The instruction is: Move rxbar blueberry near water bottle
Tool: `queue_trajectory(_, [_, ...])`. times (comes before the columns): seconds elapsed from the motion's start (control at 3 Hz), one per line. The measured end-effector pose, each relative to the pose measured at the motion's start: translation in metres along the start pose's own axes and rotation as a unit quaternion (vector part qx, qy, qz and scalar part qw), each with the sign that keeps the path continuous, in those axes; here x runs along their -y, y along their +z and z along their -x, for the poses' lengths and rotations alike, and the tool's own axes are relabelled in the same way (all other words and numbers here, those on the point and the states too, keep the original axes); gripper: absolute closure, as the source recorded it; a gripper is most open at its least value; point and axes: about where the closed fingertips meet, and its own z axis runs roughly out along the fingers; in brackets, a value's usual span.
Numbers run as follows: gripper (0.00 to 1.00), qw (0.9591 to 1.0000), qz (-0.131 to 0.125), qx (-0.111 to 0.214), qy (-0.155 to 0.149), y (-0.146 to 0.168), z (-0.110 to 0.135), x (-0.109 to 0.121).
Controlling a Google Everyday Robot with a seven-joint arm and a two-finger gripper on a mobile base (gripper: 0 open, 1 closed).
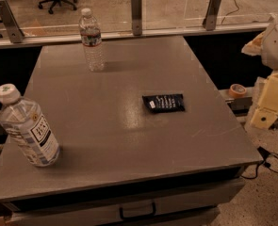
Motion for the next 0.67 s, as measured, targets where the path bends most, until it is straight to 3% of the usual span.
queue_trajectory(0.33, [0.00,1.0000,-0.001,0.001,0.000,0.000,0.000,0.000])
queue_trajectory(0.67, [0.00,0.9993,0.013,0.035,-0.010,0.030,0.016,0.017])
